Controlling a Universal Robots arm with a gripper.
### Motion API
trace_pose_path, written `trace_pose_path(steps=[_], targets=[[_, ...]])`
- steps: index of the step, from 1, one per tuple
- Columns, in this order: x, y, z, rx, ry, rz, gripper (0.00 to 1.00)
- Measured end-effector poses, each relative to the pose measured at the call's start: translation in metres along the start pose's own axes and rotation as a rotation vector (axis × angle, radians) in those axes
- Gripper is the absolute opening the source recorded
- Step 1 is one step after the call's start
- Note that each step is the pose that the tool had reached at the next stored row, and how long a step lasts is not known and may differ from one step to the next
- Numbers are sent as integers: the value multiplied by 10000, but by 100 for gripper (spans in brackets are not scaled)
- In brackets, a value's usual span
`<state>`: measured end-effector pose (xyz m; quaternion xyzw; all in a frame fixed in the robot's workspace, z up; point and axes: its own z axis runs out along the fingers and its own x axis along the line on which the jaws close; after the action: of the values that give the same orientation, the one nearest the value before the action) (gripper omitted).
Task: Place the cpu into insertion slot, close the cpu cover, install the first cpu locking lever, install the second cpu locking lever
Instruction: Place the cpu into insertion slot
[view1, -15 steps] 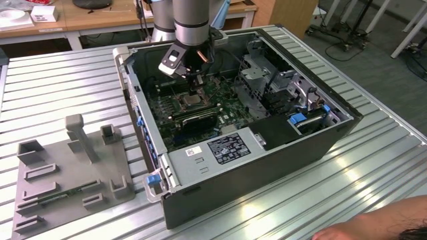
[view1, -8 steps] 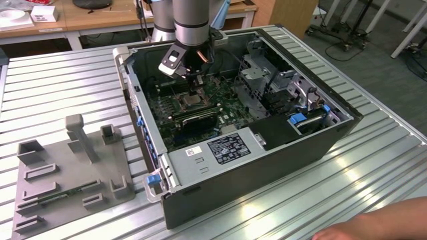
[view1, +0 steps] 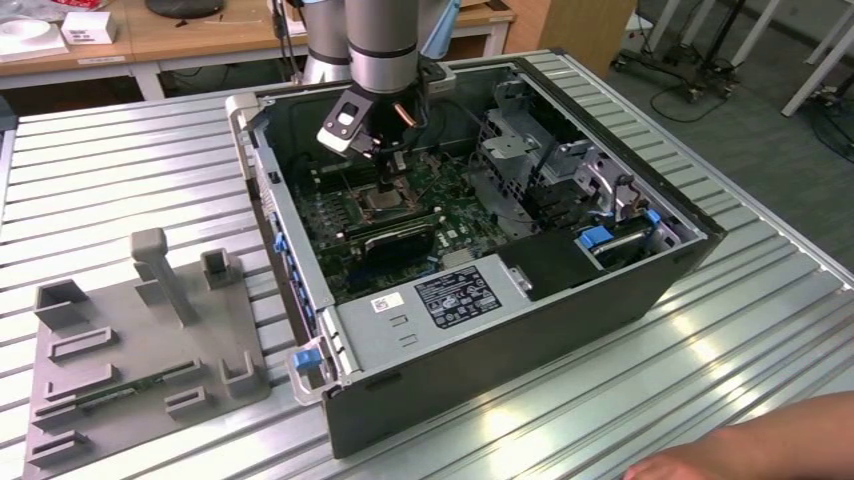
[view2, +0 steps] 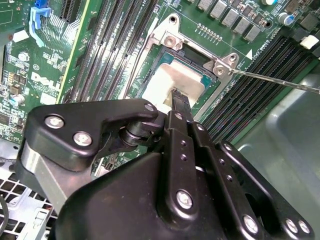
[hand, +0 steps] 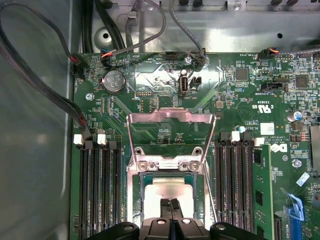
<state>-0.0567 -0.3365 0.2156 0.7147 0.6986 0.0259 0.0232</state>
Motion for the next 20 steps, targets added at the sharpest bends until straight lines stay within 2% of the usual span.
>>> trace_pose_path(steps=[6, 12, 20], targets=[[12, -2, 27, -1, 5, 0, 11], [12, -7, 105, -1, 5, 0, 11], [12, -9, 128, -2, 6, 0, 11]])
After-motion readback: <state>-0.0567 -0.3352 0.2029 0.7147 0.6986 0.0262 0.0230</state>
